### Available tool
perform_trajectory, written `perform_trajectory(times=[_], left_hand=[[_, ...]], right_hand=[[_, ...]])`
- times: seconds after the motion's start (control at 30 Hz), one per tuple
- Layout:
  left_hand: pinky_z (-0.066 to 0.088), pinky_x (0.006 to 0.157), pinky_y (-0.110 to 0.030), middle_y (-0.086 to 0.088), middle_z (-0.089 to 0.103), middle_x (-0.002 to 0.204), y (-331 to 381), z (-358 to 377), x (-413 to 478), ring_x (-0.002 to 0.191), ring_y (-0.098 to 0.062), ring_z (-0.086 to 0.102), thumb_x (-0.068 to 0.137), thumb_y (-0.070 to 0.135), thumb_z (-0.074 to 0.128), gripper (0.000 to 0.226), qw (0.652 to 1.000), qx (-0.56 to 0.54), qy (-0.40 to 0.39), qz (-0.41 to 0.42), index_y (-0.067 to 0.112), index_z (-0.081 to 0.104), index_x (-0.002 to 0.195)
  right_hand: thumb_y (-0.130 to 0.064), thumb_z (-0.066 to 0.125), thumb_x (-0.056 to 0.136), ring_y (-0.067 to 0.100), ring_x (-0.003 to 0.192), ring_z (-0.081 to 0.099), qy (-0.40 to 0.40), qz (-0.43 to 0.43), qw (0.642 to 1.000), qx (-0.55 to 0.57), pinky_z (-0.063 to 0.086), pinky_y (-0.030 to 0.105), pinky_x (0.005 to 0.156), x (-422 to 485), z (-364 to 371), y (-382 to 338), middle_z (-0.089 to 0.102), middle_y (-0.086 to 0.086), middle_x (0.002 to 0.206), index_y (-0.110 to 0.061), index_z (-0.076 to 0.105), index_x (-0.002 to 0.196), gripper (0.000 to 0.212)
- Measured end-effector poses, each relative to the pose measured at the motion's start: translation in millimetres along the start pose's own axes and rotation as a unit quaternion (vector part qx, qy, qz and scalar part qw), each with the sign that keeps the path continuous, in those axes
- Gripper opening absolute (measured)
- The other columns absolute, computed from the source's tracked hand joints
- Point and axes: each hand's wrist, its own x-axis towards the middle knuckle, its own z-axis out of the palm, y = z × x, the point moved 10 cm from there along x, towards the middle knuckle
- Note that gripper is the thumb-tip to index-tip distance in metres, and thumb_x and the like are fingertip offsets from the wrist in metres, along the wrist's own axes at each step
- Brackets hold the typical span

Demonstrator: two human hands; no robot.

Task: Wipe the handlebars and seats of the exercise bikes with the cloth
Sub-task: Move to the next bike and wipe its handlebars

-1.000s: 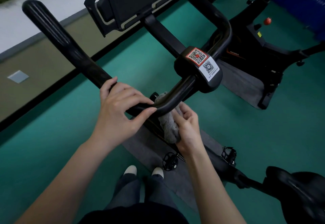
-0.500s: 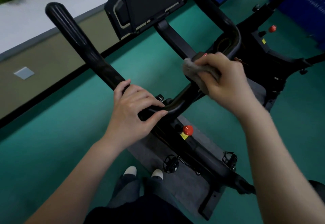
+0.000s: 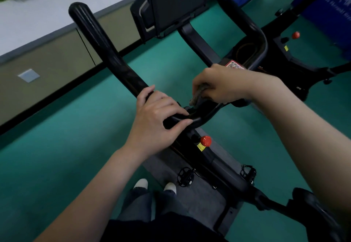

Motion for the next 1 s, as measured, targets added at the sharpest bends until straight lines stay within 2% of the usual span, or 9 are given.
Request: perform_trajectory(times=[0.07,0.17,0.27,0.4,0.5,0.6,0.73,0.87,1.0], left_hand=[[0.020,0.110,-0.037,0.012,0.065,0.077,0.3,-0.4,0.0,0.085,-0.010,0.055,0.078,0.040,0.070,0.017,1.000,-0.006,-0.002,0.004,0.024,0.073,0.078],[0.019,0.110,-0.033,0.013,0.066,0.080,-0.1,-1.2,-0.8,0.086,-0.009,0.055,0.076,0.040,0.072,0.017,1.000,-0.020,-0.010,0.018,0.024,0.074,0.081],[0.018,0.111,-0.031,0.014,0.067,0.084,-1.3,-1.3,-1.6,0.088,-0.008,0.056,0.075,0.040,0.073,0.018,0.999,-0.032,-0.025,0.030,0.024,0.074,0.084],[0.017,0.111,-0.031,0.015,0.067,0.086,-1.9,-2.5,-1.8,0.090,-0.006,0.055,0.075,0.040,0.073,0.019,0.998,-0.044,-0.035,0.037,0.024,0.074,0.086],[0.019,0.111,-0.034,0.015,0.067,0.088,-0.6,-4.1,-1.2,0.092,-0.005,0.055,0.078,0.039,0.070,0.018,0.997,-0.054,-0.044,0.040,0.024,0.074,0.086],[0.022,0.110,-0.034,0.013,0.068,0.090,0.6,-10.1,-0.4,0.092,-0.006,0.058,0.080,0.036,0.069,0.015,0.995,-0.067,-0.051,0.049,0.023,0.073,0.087],[0.028,0.107,-0.032,0.009,0.067,0.091,4.6,-23.3,-2.1,0.093,-0.010,0.059,0.081,0.033,0.069,0.016,0.994,-0.062,-0.056,0.073,0.020,0.073,0.089],[0.036,0.102,-0.034,0.006,0.067,0.094,5.4,-42.8,-11.1,0.093,-0.014,0.060,0.084,0.030,0.068,0.017,0.993,-0.054,-0.047,0.094,0.015,0.073,0.091],[0.044,0.086,-0.032,0.003,0.068,0.091,1.0,-67.1,-24.5,0.090,-0.015,0.060,0.087,0.025,0.067,0.015,0.995,-0.050,-0.017,0.090,0.012,0.073,0.089]], right_hand=[[-0.004,0.052,0.077,0.016,0.076,0.061,-0.005,-0.012,0.999,0.031,0.053,0.030,0.073,-1.5,4.6,-8.9,0.065,-0.006,0.077,-0.023,0.069,0.095,0.031],[-0.007,0.057,0.079,0.008,0.075,0.060,0.002,-0.019,0.997,0.072,0.048,0.021,0.071,-6.2,4.0,-13.3,0.067,-0.010,0.079,-0.023,0.070,0.093,0.025],[-0.007,0.059,0.082,-0.001,0.065,0.054,0.071,0.012,0.993,0.091,0.038,0.007,0.062,-15.1,-10.4,1.4,0.060,-0.019,0.069,-0.022,0.070,0.095,0.022],[-0.006,0.059,0.084,0.009,0.074,0.056,0.113,0.047,0.989,0.088,0.036,0.016,0.065,-25.2,-9.0,4.7,0.061,-0.009,0.074,-0.020,0.069,0.098,0.022],[-0.004,0.059,0.086,0.015,0.082,0.063,0.131,0.043,0.977,0.165,0.047,0.027,0.074,-32.5,-6.6,-2.6,0.069,0.000,0.084,-0.015,0.068,0.099,0.019],[-0.003,0.059,0.088,0.011,0.086,0.062,0.248,0.071,0.929,0.264,0.050,0.030,0.079,-51.9,-17.1,1.0,0.068,-0.003,0.089,-0.013,0.067,0.098,0.017],[-0.001,0.057,0.089,0.009,0.082,0.063,0.383,0.100,0.836,0.381,0.050,0.024,0.072,-80.3,-17.3,0.7,0.067,-0.006,0.087,-0.016,0.067,0.097,0.019],[-0.004,0.057,0.090,0.015,0.082,0.064,0.449,0.116,0.727,0.507,0.051,0.031,0.073,-91.3,-3.2,-7.3,0.068,-0.001,0.088,-0.025,0.067,0.094,0.023],[-0.008,0.058,0.091,0.013,0.079,0.065,0.455,0.085,0.698,0.546,0.053,0.028,0.067,-82.7,0.9,-33.5,0.070,-0.006,0.086,-0.027,0.068,0.094,0.022]])
